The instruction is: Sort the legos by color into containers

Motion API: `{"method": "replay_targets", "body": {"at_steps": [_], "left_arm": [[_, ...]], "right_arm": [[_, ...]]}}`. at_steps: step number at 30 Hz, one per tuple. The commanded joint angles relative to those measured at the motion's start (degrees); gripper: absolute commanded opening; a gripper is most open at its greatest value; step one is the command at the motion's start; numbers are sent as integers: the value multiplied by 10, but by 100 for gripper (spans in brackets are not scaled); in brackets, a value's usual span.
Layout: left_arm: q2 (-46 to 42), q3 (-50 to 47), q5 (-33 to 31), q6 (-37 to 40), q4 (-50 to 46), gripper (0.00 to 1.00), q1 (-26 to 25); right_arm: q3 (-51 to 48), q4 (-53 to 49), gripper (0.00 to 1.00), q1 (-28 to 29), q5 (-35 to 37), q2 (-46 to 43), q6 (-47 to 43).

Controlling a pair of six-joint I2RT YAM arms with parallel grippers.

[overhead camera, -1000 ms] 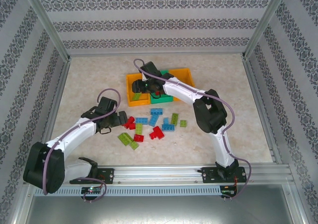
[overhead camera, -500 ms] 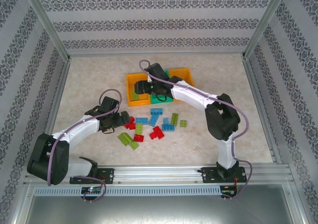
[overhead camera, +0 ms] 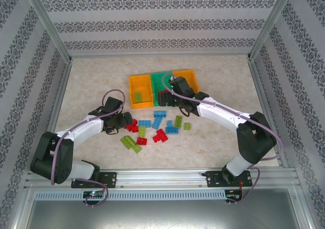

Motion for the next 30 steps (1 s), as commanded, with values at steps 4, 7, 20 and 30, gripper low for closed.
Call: {"method": "replay_targets", "body": {"at_steps": [4,7,20,30], "left_arm": [[34,20,13,-3,21,78,9],[27,17,-3,-1,21,74,10],[12,15,0,13,19,67,10],[27,4,20,-28,31,71,7]], "right_arm": [[-58,14,87,-27,29,-63,1],[-76,10,88,-37,34,-82,-2],[-180,-1,90,-84,62,-171,2],[-219,-1,91,-107,65,-212,9]]}}
